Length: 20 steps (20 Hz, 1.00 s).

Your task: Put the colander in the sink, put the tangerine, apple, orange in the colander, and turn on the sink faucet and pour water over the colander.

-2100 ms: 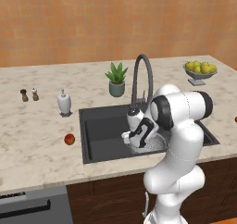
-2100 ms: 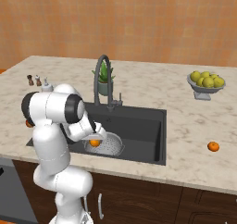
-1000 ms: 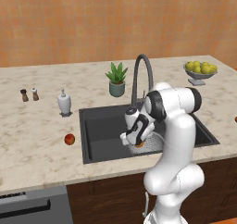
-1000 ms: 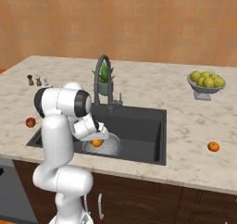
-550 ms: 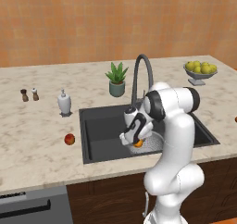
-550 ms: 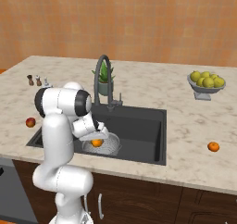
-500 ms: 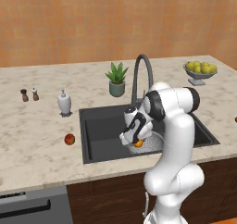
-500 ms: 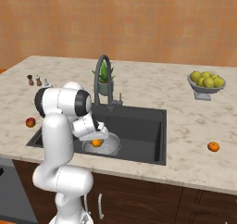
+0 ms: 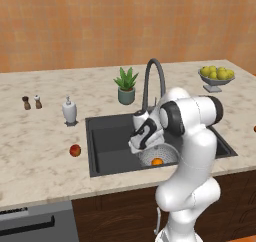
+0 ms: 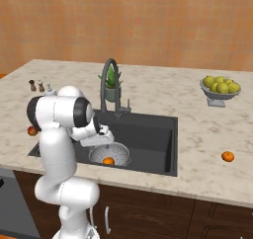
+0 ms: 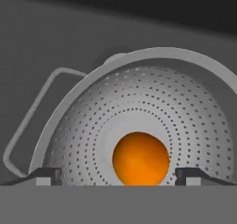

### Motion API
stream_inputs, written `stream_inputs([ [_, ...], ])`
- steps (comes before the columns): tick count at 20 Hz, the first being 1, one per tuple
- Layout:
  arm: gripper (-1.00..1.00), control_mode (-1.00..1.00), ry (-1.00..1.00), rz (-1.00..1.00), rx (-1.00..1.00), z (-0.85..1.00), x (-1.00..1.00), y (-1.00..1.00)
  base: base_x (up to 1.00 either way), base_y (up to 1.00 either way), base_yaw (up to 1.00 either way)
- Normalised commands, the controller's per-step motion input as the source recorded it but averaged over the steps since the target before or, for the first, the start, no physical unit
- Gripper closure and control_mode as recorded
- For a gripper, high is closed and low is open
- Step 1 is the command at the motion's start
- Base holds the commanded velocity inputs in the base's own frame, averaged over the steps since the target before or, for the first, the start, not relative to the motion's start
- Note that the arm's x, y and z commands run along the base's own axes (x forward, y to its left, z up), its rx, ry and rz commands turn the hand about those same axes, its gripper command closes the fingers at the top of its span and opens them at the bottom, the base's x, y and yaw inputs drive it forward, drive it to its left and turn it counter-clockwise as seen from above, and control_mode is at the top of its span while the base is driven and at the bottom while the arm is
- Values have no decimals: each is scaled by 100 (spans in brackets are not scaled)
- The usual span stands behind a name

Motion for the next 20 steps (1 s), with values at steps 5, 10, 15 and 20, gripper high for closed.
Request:
stream_inputs([
  [5, -100, -100, 0, 1, 0, 65, -41, 31, 0, 0, 0],
  [10, -100, -100, 0, 0, 9, 76, -47, 25, 0, 0, 0],
  [15, -100, -100, 0, 4, 18, 72, -60, 22, 0, 0, 0],
  [20, -100, -100, 0, 8, 15, 62, -55, 29, 0, 0, 0],
])
